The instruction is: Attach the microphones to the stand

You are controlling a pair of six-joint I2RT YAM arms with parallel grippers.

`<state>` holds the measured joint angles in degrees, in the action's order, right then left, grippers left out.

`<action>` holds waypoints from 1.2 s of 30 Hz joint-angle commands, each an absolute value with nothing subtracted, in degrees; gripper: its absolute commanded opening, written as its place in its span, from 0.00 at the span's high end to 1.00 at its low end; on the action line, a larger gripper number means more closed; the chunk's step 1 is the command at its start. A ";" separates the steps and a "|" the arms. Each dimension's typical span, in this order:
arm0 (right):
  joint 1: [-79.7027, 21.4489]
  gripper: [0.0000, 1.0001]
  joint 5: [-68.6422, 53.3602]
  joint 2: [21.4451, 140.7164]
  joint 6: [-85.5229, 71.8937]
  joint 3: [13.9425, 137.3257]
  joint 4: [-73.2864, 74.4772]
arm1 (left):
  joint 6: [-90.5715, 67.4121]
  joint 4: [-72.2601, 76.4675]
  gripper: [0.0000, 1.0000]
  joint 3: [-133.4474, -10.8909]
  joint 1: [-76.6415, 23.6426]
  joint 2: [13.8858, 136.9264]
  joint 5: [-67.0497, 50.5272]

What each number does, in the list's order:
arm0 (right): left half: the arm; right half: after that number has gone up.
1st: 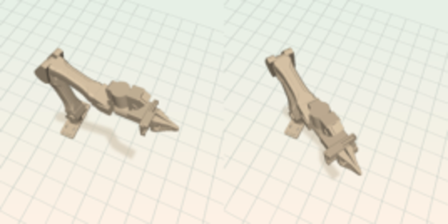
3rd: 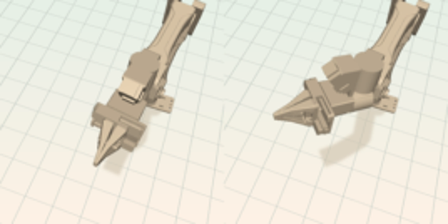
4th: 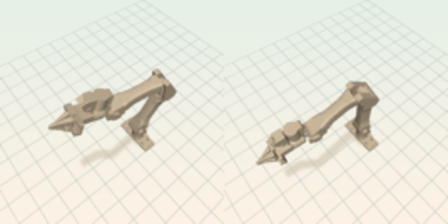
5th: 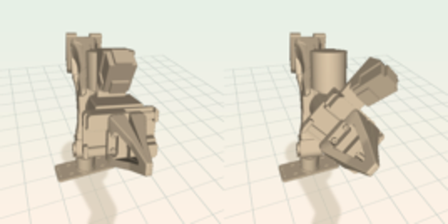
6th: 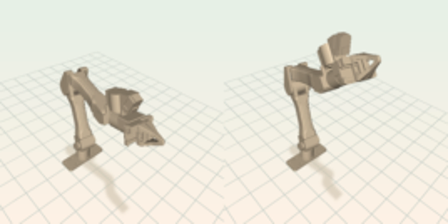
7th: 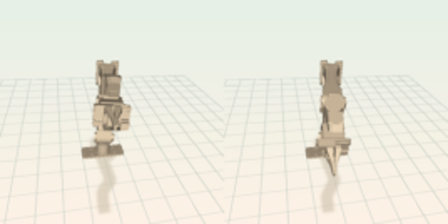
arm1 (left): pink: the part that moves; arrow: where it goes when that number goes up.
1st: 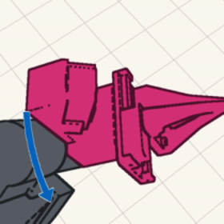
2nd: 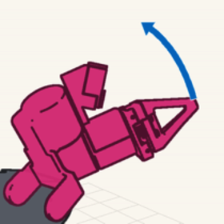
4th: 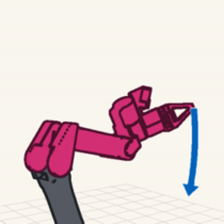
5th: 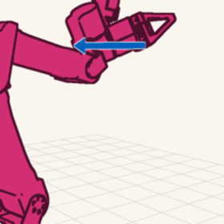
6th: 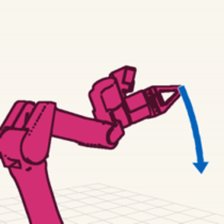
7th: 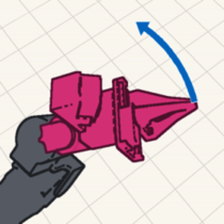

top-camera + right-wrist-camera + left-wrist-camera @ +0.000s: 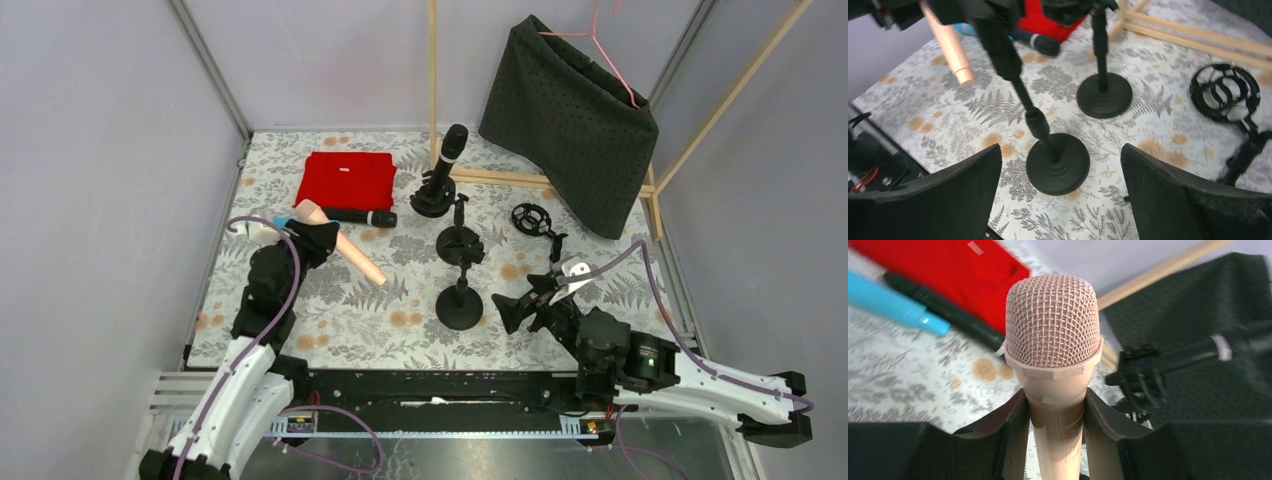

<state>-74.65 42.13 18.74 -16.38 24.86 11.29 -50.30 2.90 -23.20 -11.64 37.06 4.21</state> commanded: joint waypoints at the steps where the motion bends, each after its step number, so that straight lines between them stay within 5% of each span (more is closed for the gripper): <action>1: -75.06 0.03 29.63 16.14 -3.04 30.47 9.27 | -41.94 9.78 1.00 -24.05 -12.03 32.60 -3.32; 11: -75.06 0.00 18.71 28.61 15.41 47.96 20.07 | -36.95 9.58 1.00 -28.59 -12.30 35.47 -13.22; 18: -74.10 0.00 14.99 38.86 13.86 55.91 26.35 | -36.70 8.91 1.00 -28.56 -12.39 34.44 -14.52; 27: -39.74 0.00 -19.46 46.37 10.57 53.47 22.37 | -35.99 7.83 1.00 -28.26 -12.39 34.19 -15.12; 36: -33.43 0.03 -38.92 44.84 4.78 39.86 2.55 | -35.51 8.00 1.00 -28.61 -12.46 34.73 -15.81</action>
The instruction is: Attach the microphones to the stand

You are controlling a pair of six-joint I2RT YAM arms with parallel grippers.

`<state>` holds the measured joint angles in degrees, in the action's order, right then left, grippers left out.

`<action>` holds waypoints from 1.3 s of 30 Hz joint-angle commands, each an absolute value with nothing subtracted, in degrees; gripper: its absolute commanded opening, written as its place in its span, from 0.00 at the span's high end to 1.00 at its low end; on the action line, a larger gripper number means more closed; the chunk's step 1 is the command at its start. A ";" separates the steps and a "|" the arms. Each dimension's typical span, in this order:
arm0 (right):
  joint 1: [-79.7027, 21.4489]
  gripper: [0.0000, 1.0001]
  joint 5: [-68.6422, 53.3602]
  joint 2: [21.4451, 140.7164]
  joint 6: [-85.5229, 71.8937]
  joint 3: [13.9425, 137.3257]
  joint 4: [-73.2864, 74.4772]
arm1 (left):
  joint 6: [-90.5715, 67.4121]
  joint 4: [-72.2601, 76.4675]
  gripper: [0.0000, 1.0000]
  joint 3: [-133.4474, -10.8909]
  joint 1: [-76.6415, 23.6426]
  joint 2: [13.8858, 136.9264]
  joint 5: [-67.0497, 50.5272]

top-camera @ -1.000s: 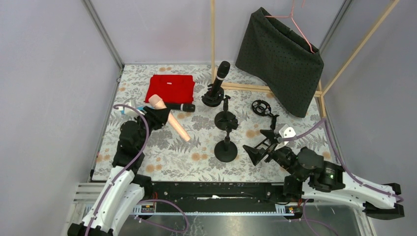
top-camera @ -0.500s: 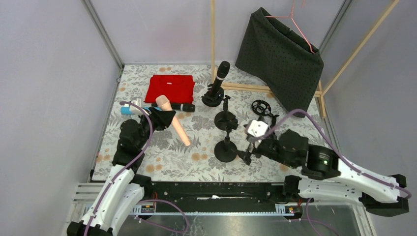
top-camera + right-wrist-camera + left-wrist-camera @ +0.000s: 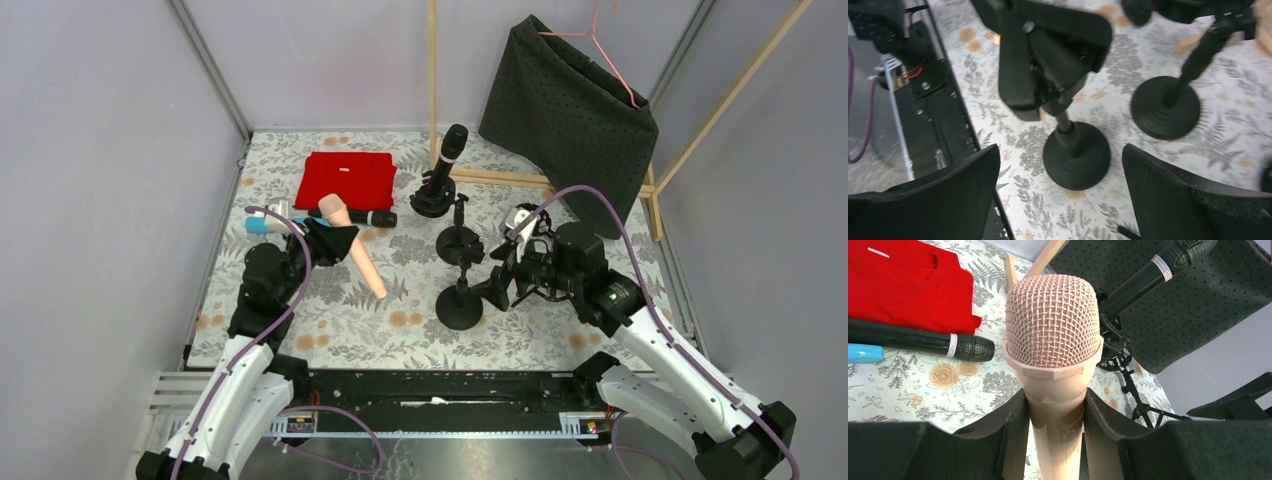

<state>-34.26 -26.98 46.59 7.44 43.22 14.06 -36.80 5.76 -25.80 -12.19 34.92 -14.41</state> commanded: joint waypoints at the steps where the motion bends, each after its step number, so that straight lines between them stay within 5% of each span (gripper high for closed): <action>1: -33.40 0.04 -38.82 44.74 5.06 39.00 1.08 | -35.45 8.04 1.00 -28.53 -12.46 34.72 -15.88; 8: -32.64 0.08 -41.90 46.43 4.01 32.68 -14.22 | -35.52 8.09 1.00 -28.04 -12.40 34.45 -15.73; 19: -32.25 0.29 -48.49 54.88 2.70 32.10 -25.88 | -35.07 7.79 1.00 -28.28 -12.46 34.61 -15.55; 36: -32.18 0.98 -48.98 54.50 0.43 29.51 -28.81 | -35.16 8.00 1.00 -28.54 -12.40 35.59 -15.78; 39: -32.26 1.00 -46.30 53.96 -2.16 29.11 -29.31 | -35.19 8.00 1.00 -28.86 -12.39 35.30 -15.56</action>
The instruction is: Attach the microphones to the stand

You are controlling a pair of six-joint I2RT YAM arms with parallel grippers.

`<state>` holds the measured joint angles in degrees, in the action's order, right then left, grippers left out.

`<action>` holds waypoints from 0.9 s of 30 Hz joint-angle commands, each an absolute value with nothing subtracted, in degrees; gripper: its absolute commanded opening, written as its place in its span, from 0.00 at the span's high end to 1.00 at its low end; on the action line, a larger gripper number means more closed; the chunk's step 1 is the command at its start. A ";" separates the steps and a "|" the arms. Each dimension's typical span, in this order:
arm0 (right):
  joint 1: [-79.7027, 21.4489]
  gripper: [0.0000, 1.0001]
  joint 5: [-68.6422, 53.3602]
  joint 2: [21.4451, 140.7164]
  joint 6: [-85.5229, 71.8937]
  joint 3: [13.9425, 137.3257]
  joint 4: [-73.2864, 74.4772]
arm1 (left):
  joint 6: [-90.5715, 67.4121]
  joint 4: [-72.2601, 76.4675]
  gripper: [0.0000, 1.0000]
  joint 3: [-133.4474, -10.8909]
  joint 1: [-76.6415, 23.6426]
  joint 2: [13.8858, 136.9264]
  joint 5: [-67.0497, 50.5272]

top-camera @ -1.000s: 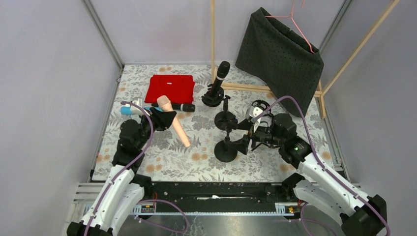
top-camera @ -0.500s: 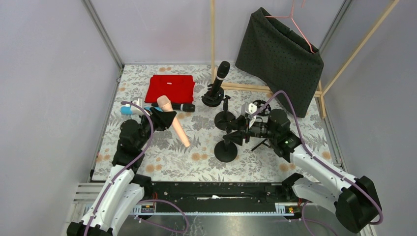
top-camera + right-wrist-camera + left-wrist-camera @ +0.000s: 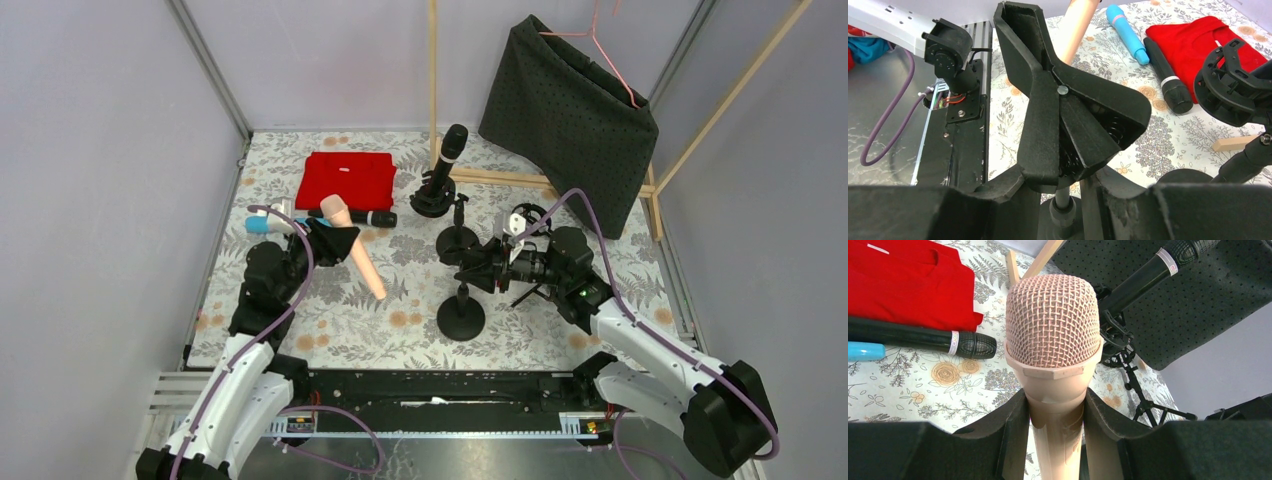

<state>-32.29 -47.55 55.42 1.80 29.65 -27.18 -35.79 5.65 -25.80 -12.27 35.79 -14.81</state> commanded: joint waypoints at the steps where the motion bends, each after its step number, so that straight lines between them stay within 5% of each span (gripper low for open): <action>1: -32.37 1.00 -44.50 53.49 -2.99 28.86 -29.47 | -35.20 8.00 1.00 -29.03 -12.39 35.32 -15.50; 10: -47.96 1.00 -9.40 46.34 1.01 28.13 -26.09 | -35.97 12.49 1.00 -28.86 -12.39 33.67 -16.52; 21: -63.10 1.00 15.00 47.71 9.93 23.91 -36.50 | -31.83 23.14 1.00 -28.77 -12.35 31.89 -25.56; 27: -65.54 1.00 18.12 50.86 10.50 22.17 -44.21 | -25.47 25.58 1.00 -29.31 -12.39 31.03 -29.71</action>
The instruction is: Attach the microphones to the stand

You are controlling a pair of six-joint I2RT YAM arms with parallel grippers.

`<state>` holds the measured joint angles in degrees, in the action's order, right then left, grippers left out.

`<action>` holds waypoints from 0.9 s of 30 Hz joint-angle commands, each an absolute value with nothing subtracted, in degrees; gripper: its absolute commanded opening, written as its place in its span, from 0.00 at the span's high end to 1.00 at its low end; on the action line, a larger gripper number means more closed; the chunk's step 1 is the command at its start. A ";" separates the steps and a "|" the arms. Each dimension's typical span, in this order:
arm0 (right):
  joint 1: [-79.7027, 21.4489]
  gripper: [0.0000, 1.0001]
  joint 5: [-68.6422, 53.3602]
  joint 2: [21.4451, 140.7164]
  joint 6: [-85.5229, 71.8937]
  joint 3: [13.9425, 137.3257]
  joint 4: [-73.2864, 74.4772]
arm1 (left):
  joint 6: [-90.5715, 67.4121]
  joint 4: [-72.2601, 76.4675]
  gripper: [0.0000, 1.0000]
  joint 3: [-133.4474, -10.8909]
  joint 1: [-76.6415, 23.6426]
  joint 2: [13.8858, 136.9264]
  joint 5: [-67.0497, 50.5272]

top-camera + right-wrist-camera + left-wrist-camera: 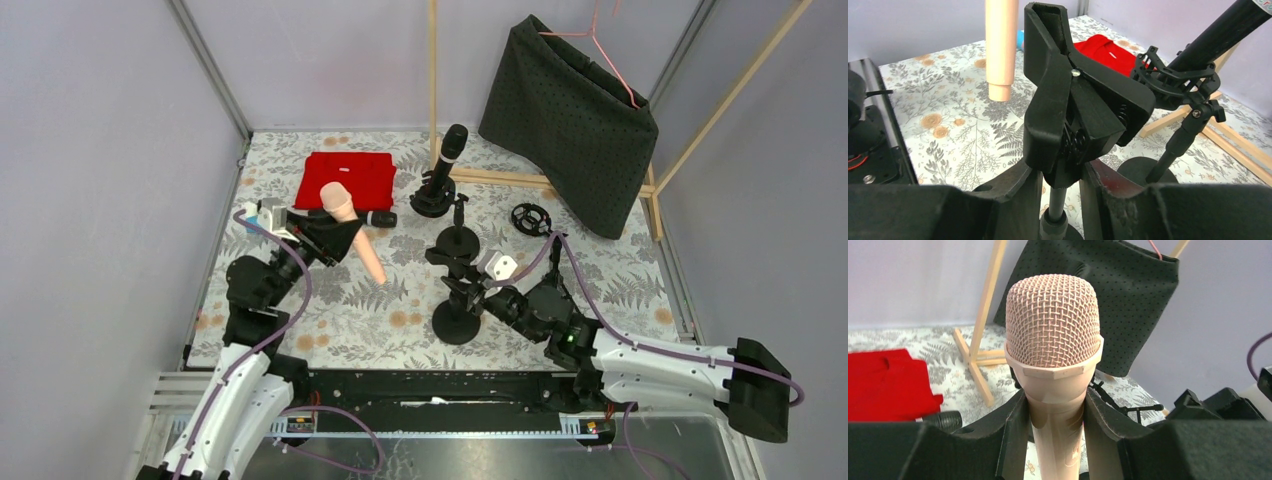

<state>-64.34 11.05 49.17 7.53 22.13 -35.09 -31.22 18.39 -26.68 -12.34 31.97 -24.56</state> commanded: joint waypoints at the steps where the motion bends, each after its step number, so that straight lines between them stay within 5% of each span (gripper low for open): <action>1: -65.63 1.00 18.27 51.30 10.46 22.37 -44.01 | -24.48 25.80 1.00 -29.39 -12.39 31.03 -30.50; 4: -65.65 0.95 18.58 50.93 10.46 22.07 -43.72 | -21.66 25.60 1.00 -30.04 -12.39 31.26 -32.78; 9: -65.65 0.72 19.38 47.03 9.76 21.66 -39.61 | -19.40 24.39 1.00 -31.49 -12.39 32.60 -35.25; 13: -65.65 0.37 18.95 42.40 8.73 21.85 -32.50 | -19.40 25.72 1.00 -32.01 -12.39 33.94 -37.61; 16: -65.65 0.22 14.13 38.52 8.66 23.45 -22.78 | -19.06 26.74 1.00 -32.82 -12.47 35.19 -39.70; 22: -65.65 0.19 5.50 33.49 9.32 28.74 -2.90 | -16.59 29.37 1.00 -35.00 -12.54 37.71 -47.09; 27: -65.07 0.18 10.19 32.83 9.14 33.08 6.41 | -13.33 28.92 1.00 -37.94 -13.17 40.04 -51.19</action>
